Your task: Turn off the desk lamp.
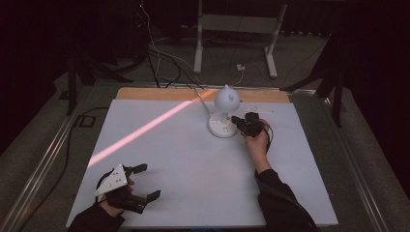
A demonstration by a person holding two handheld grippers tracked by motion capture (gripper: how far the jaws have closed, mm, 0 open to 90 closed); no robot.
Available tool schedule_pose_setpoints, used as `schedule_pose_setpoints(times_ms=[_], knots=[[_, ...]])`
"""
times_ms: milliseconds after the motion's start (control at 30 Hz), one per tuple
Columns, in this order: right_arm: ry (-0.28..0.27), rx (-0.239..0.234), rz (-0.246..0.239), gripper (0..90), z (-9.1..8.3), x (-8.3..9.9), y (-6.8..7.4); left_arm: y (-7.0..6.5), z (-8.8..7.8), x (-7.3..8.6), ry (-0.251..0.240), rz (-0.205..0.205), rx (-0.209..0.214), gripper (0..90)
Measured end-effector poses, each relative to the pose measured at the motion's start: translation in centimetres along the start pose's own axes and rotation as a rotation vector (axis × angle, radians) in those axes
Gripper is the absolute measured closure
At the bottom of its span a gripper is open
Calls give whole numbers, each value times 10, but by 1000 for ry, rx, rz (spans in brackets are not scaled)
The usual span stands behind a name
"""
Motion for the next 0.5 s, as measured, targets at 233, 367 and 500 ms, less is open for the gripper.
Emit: schedule_pose_setpoints(times_ms=[233, 367, 500], knots=[[-27, -45, -5, 543, -13, -4, -2, 0, -1, 0, 2, 4, 0, 6], [-34, -45, -53, 412, -23, -6, -1, 0, 0, 0, 2, 4, 0, 6], [-9, -28, -63, 248, -34, -4, 0, 0, 0, 0, 2, 5, 0, 6]])
Point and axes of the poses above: each handheld gripper's, and its own axes: z roughly forward along the jaws, x roughly out of its underside, y roughly to its left, the point moved 1 cm from there along z, roughly forward along the jaws, and after that the axes turned 7 degrees about y, right-handed, at the moved point
